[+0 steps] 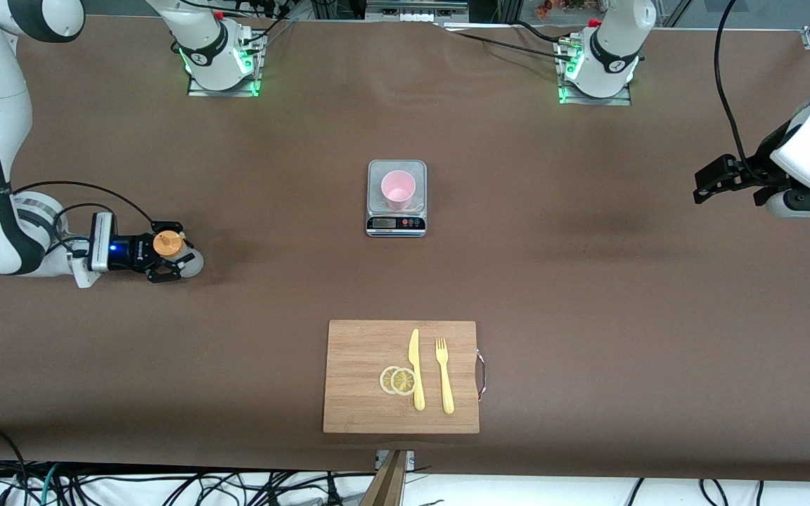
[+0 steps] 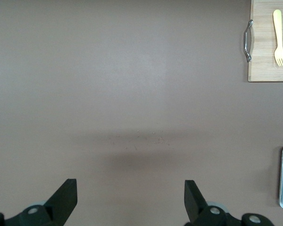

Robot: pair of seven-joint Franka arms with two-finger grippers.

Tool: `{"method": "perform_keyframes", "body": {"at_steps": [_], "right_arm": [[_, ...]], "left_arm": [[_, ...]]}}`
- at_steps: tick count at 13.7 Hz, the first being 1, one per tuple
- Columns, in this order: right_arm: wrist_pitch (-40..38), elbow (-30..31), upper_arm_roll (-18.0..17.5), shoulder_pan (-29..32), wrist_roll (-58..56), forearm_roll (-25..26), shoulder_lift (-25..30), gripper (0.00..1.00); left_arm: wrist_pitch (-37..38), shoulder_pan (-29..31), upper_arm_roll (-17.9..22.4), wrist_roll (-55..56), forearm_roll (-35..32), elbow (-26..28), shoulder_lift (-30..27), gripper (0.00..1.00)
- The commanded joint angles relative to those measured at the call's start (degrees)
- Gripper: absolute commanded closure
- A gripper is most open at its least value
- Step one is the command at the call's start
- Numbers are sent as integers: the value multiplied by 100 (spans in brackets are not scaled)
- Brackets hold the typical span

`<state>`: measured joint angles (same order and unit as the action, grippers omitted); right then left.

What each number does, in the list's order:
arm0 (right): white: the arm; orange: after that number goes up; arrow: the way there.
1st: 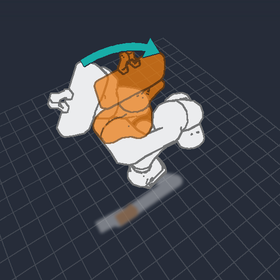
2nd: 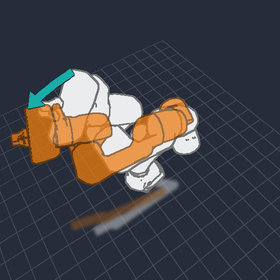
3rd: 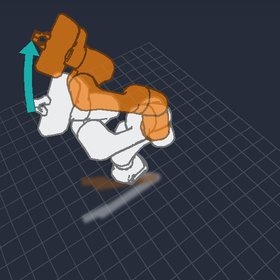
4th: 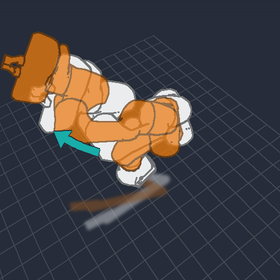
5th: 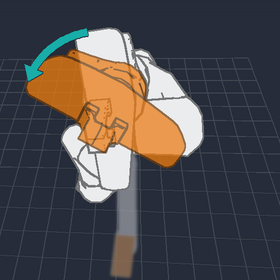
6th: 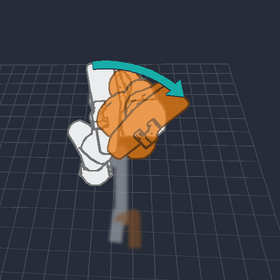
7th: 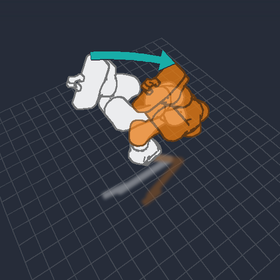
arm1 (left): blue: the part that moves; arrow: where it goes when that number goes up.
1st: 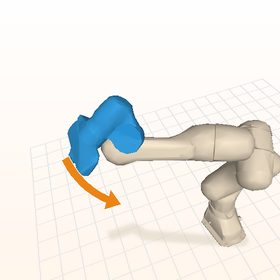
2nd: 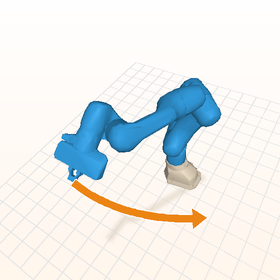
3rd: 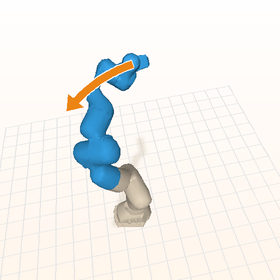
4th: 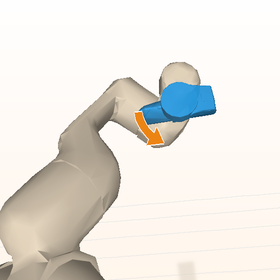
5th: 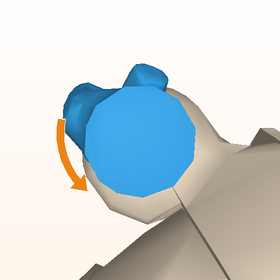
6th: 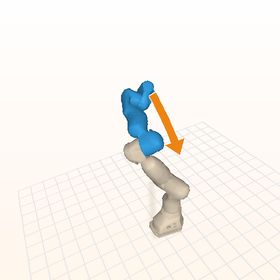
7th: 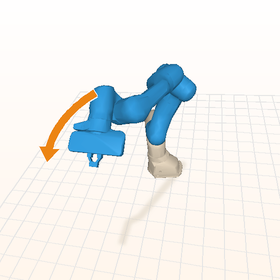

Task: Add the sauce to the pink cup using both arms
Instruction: 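Lift the bottle with the right gripper and tilt it nozzle-first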

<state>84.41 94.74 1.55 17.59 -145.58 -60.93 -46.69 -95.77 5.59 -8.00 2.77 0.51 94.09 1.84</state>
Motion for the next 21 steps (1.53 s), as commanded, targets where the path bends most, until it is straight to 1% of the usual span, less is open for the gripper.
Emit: {"method": "perform_keyframes", "body": {"at_steps": [1, 3, 4, 7, 9, 11, 13, 15, 17, 21], "right_arm": [[-4, -342, 12, -159, 117, 239, 55, 100], [154, -351, 21, -282, 520, 327, 160, 100], [268, -351, 30, -405, 688, 397, 317, 100], [856, -351, 30, -809, 1398, 1107, 1002, 100], [1155, -360, 12, -985, 2197, 1573, 1241, 100], [1332, -377, 21, -1266, 2761, 1724, 1338, 100], [1455, -622, 12, -1600, 3323, 2285, 1365, 100], [1455, -790, 12, -1933, 4034, 2620, 1417, 100], [1569, -939, 12, -2329, 4668, 3181, 1426, 100], [1701, -940, 12, -2953, 5810, 3832, 1619, 100]], "left_arm": [[49, 39, -18, -145, 107, -172, 80, 0], [49, 39, -18, -145, 107, -172, 80, 0], [58, 39, -18, -145, 116, -172, 80, 0], [49, 39, -18, -145, 116, -172, 80, 0], [49, 39, -18, -145, 107, -172, 80, 0], [49, 39, -18, -145, 116, -172, 80, 0], [49, 39, -18, -145, 116, -172, 80, 0], [49, 48, -18, -145, 116, -163, 80, 0], [49, 48, -18, -145, 116, -163, 80, 0], [58, 48, -18, -145, 116, -163, 80, 0]]}}
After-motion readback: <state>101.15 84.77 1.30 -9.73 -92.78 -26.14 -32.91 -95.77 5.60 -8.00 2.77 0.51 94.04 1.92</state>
